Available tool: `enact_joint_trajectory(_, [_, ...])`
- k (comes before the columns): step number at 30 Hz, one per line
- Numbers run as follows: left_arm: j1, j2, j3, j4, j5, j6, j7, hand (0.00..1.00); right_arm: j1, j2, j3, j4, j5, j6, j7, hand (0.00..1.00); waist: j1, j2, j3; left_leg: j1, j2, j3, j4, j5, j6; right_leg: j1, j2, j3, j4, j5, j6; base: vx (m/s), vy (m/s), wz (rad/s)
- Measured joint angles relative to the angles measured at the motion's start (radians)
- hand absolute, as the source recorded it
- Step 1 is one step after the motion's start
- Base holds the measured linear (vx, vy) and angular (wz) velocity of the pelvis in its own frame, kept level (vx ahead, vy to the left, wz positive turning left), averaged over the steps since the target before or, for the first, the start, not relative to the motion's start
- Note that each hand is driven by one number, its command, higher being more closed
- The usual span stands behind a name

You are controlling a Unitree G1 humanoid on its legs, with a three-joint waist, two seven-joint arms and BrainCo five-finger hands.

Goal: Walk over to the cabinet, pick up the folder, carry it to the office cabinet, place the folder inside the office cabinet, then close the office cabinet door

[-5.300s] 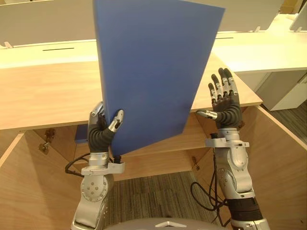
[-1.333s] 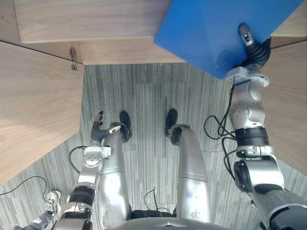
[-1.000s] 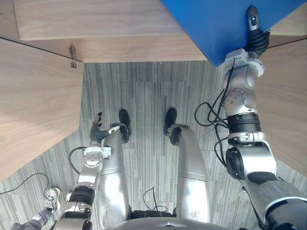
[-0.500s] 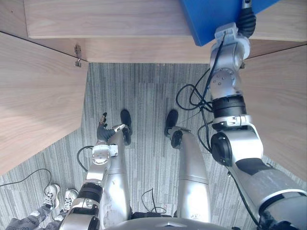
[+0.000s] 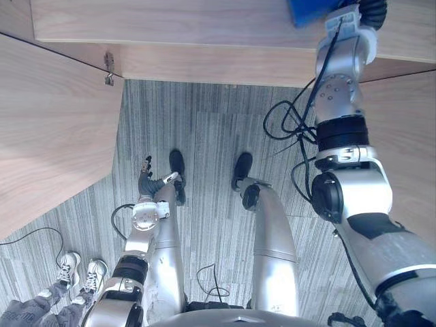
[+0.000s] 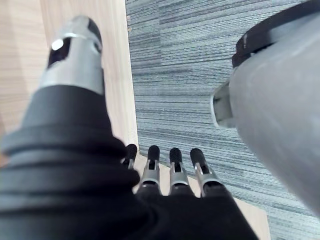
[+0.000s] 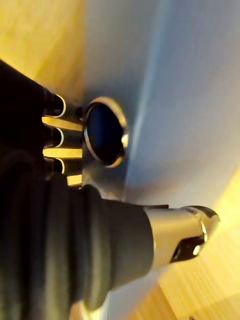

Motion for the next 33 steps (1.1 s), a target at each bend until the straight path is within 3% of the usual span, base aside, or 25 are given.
enact_joint_trajectory(11, [-0.003,-0.001,-0.001,0.002,-0.001,0.001,0.000,0.00,-0.040,-0.024,0.098,0.067,-0.023,0.001,0.024,0.00,-0.003,0.000,0.000,0.000,0.002,-0.002,-0.012,0.009,-0.005,-0.002,0.002,-0.004,-0.006,0.004,-0.005,0.00,0.000,0.00])
enact_joint_trajectory(23, [-0.014,0.000,-0.021,0.037,-0.019,-0.001,0.000,0.00,-0.064,-0.039,0.159,0.110,-0.062,0.050,0.085,0.00,-0.010,0.000,0.000,0.028,0.000,0.015,-0.057,0.034,-0.001,0.026,0.000,-0.008,-0.048,0.029,-0.006,0.00,0.000,0.00])
enact_joint_trajectory(29, [-0.013,0.001,-0.024,0.055,-0.019,0.008,0.000,0.00,0.073,-0.069,0.150,-0.069,-0.230,0.065,0.080,0.00,-0.022,0.000,0.000,0.049,0.000,0.030,-0.070,0.035,0.003,0.052,-0.004,-0.007,-0.070,0.036,0.001,0.00,0.000,0.00])
enact_joint_trajectory(33, [-0.012,0.000,-0.016,0.052,-0.017,0.017,0.000,0.00,0.211,-0.070,0.113,-0.209,-0.401,0.076,0.056,0.00,-0.025,0.000,0.000,0.051,0.002,0.029,-0.065,0.036,0.003,0.053,-0.001,-0.003,-0.075,0.038,0.004,0.00,0.005,-0.02])
